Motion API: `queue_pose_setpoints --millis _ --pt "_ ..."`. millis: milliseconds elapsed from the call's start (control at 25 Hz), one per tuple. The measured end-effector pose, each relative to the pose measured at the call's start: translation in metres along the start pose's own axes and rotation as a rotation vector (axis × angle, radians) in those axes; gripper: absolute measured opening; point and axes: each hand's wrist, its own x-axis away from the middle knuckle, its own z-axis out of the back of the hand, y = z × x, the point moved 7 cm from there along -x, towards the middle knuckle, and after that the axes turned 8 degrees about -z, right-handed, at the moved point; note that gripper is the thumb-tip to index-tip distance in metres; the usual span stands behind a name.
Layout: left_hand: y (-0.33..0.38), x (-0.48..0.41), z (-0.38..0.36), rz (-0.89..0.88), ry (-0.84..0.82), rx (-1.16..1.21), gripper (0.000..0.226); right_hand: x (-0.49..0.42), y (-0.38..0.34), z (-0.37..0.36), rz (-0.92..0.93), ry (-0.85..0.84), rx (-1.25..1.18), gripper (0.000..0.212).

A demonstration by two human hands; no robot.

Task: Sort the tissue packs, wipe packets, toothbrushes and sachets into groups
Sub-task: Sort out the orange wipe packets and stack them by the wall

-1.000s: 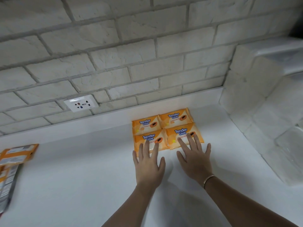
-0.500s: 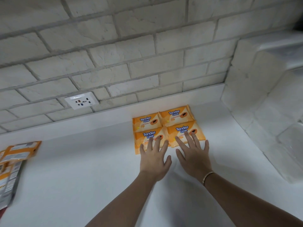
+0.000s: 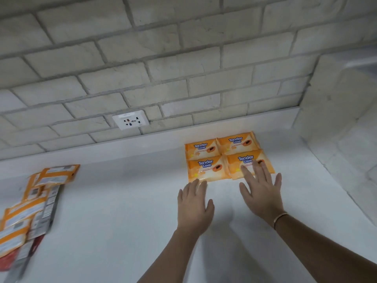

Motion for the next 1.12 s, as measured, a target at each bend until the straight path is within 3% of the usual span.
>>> queue_pose_setpoints --millis 120,240,440,640,800,880,960,1120 --pt "-0.053 0.034 0.033 0.1 0.106 0.159 0.037 0.025 -0.011 0.018 -0.066 0.075 -0.08 0.057" --pt "-0.12 0.074 0.058 0.18 0.148 0.223 0.021 0.074 -0.085 0.012 -0.067 0.131 -0.179 0.045" --pt "-0.224 0.138 0.094 0.251 0.167 0.262 0.029 0.161 -0.271 -0.029 0.218 0.035 -0.201 0.034" --pt "-0.364 0.192 0.154 0.32 0.277 0.27 0.029 0.168 -0.452 -0.078 0.279 -0.167 -0.087 0.046" --pt "-0.424 0.226 0.195 0.363 0.364 0.279 0.019 0.154 -0.517 -0.097 0.358 -0.282 -0.023 0.059" --pt "-0.463 0.237 0.221 0.406 0.373 0.23 0.026 0.149 -0.53 -0.099 0.35 -0.291 -0.015 0.062" --pt "-0.503 0.24 0.239 0.447 0.218 0.057 0.045 0.15 -0.534 -0.103 0.358 -0.293 0.001 0.063" --pt "-0.559 0.238 0.238 0.421 -0.325 -0.188 0.091 0.15 -0.538 -0.103 0.339 -0.304 -0.013 0.063"
